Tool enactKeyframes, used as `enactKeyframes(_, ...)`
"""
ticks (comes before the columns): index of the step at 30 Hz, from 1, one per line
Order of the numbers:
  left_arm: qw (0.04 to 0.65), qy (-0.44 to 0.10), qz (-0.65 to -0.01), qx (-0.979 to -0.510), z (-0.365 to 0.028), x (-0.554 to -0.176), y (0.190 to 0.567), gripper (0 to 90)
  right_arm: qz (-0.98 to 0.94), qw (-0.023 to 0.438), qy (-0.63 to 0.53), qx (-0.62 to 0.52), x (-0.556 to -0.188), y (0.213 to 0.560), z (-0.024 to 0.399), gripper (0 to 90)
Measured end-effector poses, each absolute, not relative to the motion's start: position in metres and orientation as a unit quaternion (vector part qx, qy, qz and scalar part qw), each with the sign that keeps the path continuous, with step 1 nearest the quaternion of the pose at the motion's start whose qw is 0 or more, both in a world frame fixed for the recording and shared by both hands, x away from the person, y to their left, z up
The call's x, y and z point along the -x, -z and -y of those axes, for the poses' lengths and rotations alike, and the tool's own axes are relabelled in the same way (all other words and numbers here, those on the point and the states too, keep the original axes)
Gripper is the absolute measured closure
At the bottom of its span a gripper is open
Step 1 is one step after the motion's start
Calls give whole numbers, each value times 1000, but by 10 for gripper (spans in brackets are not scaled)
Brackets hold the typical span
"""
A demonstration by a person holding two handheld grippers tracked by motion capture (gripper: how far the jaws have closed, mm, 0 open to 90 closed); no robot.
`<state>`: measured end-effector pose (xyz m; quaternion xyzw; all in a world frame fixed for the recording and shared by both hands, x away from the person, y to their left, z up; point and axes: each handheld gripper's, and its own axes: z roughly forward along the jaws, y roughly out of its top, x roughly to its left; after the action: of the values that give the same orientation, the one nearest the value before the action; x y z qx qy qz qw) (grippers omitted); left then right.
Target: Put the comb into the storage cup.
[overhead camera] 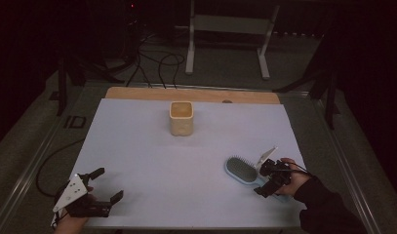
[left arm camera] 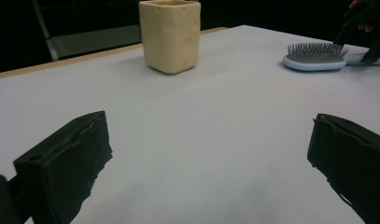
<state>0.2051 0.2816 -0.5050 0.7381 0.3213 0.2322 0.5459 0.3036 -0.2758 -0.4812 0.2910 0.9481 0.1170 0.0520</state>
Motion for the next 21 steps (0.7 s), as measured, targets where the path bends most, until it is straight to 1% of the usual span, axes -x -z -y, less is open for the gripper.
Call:
enactKeyframes(1, 546, -232, -321, -738, -282, -205, 505, 0, -948, 50, -114, -292, -304, 481, 275, 255)
enactKeyframes(2, 546, -232, -321, -738, -282, -205, 505, 0, -948, 50, -114, -292, -304, 481, 275, 255)
enactKeyframes(3, 546, -232, -321, -738, -282, -205, 505, 0, -949, 49, -112, -289, -305, 482, 275, 309)
enactKeyframes(4, 546, -232, -321, -738, -282, -205, 505, 0, -949, 49, -112, -289, -305, 482, 275, 309)
enactKeyframes(6, 546, -232, -322, -738, -282, -205, 505, 0, -950, 47, -107, -288, -306, 483, 274, 388)
enactKeyframes(8, 546, -232, -321, -738, -282, -205, 505, 0, -950, 47, -103, -291, -307, 483, 273, 440)
enactKeyframes(9, 546, -232, -321, -738, -282, -205, 505, 0, -950, 47, -103, -291, -307, 483, 273, 440)
enactKeyframes(10, 546, -232, -321, -738, -282, -205, 505, 0, -951, 43, -99, -289, -307, 484, 272, 490)
enactKeyframes(14, 546, -232, -321, -738, -282, -205, 505, 0, -952, 45, -94, -287, -308, 485, 270, 524)
enactKeyframes(15, 546, -232, -321, -738, -282, -205, 505, 0, -952, 45, -93, -289, -308, 486, 270, 541)
enactKeyframes(16, 546, -232, -321, -738, -282, -205, 505, 0, -952, 44, -90, -289, -308, 486, 269, 578)
enactKeyframes(17, 546, -232, -321, -738, -282, -205, 505, 0, -953, 42, -81, -290, -308, 487, 267, 597)
enactKeyframes(18, 546, -232, -321, -738, -282, -205, 505, 0, -953, 42, -81, -290, -308, 487, 267, 597)
enactKeyframes(19, 546, -232, -321, -738, -282, -205, 505, 0, -952, 41, -81, -291, -309, 488, 267, 628)
enactKeyframes(21, 546, -232, -321, -738, -282, -205, 505, 0, -951, 44, -73, -298, -309, 488, 266, 634)
